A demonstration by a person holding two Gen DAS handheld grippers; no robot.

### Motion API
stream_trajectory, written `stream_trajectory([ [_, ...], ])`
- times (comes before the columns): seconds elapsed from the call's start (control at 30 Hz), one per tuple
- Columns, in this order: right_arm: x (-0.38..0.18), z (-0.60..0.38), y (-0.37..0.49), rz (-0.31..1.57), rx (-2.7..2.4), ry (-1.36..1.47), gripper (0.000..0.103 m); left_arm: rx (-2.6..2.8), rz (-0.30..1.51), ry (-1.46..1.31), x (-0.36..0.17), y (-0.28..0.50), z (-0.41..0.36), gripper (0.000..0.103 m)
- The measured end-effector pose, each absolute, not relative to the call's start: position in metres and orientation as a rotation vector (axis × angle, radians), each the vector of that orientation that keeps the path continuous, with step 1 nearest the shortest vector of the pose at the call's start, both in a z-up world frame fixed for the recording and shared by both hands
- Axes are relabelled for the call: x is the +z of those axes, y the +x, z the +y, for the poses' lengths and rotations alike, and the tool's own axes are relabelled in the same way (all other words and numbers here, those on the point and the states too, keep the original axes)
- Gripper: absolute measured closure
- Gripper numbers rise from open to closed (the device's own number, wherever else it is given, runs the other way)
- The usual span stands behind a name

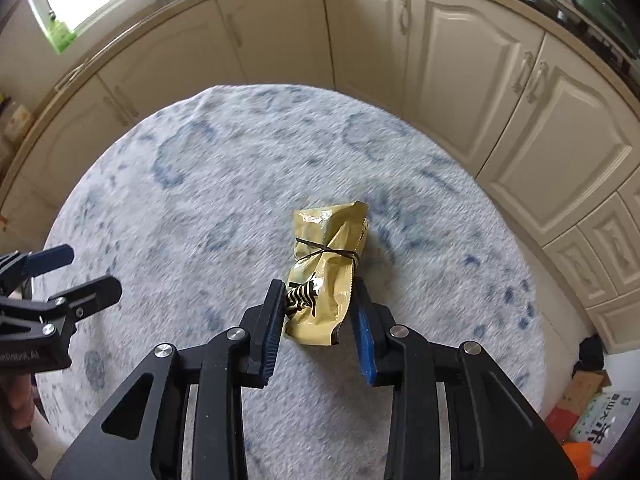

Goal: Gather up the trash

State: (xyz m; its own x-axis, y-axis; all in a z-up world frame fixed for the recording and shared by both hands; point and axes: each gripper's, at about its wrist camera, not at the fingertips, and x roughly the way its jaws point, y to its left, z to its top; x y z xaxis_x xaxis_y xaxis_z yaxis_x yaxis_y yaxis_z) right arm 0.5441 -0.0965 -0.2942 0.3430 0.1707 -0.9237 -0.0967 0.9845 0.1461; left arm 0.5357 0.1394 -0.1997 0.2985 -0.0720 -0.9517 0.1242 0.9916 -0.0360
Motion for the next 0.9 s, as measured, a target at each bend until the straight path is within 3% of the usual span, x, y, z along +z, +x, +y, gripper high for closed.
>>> stream_trajectory([
  [0.3, -0.268, -0.057, 0.445, 1.209, 0.309, 0.075, 0.073, -0.078, 1.249, -0.029, -0.191, 0.437, 0.182, 0.011],
  [0.37, -0.263, -0.049, 0.425, 1.205, 0.335, 0.079, 0.078, -0.066, 1.257, -0.051, -0.192, 0.415, 0.191, 0.011],
  [0.7, -0.267, -0.024, 0.346, 1.245, 0.398, 0.094, 0.080, -0.036, 1.243, -0.100, -0.162, 0.316, 0.214, 0.011],
  [0.8, -0.273, -0.023, 0.333, 1.277, 0.397, 0.101, 0.079, -0.043, 1.237, -0.121, -0.156, 0.296, 0.215, 0.011],
  [0.9, -0.276, -0.024, 0.324, 1.291, 0.364, 0.078, 0.069, -0.043, 1.245, -0.133, -0.156, 0.284, 0.215, 0.010],
])
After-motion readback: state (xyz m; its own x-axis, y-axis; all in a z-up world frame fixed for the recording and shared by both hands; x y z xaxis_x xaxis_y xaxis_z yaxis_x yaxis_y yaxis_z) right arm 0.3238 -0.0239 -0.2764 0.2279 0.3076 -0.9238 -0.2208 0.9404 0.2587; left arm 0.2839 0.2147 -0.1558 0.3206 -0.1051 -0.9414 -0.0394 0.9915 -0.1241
